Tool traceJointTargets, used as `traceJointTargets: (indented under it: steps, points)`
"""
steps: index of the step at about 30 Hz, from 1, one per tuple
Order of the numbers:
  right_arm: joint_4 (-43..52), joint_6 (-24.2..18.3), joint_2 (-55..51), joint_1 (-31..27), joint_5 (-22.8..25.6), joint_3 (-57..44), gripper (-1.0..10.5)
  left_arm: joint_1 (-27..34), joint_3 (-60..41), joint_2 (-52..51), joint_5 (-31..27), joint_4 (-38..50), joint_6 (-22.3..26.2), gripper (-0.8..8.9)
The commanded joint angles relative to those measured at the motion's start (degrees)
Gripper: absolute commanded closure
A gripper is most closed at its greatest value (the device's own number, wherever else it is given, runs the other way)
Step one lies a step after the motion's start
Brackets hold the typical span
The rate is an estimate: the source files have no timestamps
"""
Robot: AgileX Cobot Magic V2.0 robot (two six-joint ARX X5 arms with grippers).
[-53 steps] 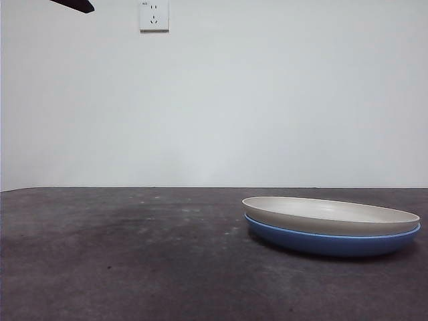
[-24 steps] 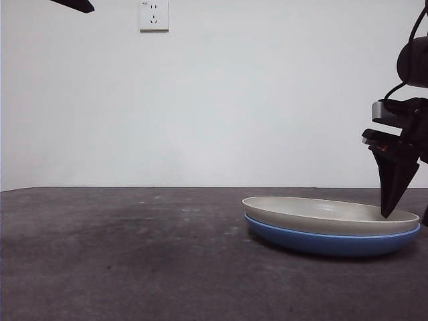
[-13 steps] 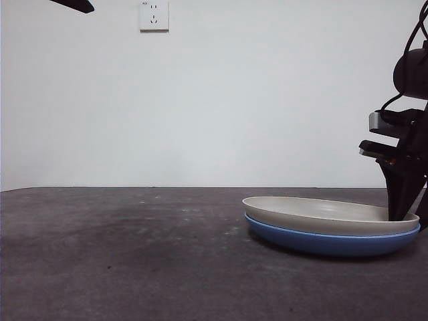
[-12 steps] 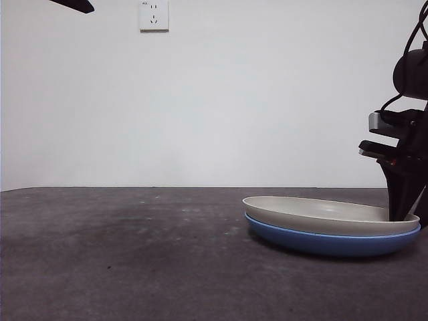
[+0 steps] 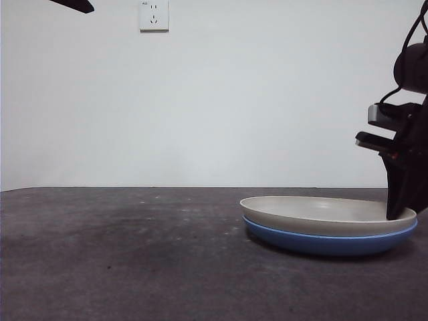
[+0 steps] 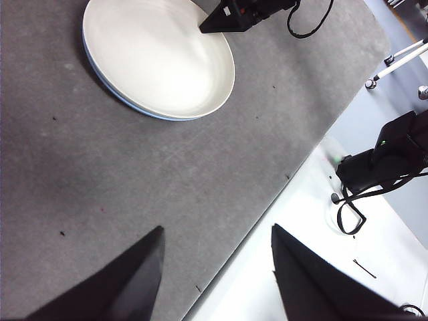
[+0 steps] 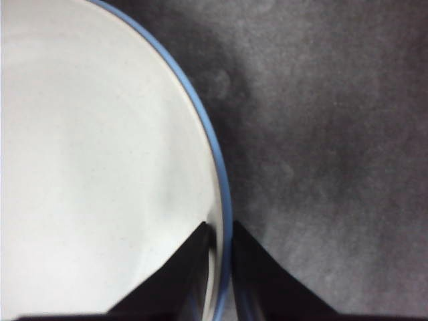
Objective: Pick up the white plate, put it on the blue plate, put it on desk
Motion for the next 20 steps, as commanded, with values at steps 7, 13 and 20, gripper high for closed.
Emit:
traceJointTargets:
  steps: [7, 13, 20]
  points:
    - [-0.04, 1.46, -8.07, -0.33, -2.43, 0.57, 9.4, -0.31, 0.74, 0.31, 0.28, 0.42, 1.11, 5.61]
    - [1.68, 4.46, -12.61, 1.84, -5.11, 0.59, 9.4, -0.33, 0.74, 0.31, 0.28, 0.44, 1.14, 5.61]
    - [5.51, 8.57, -12.55, 7.82, -4.96, 1.22, 9.4, -0.31, 0.74, 0.31, 0.28, 0.44, 1.14, 5.61]
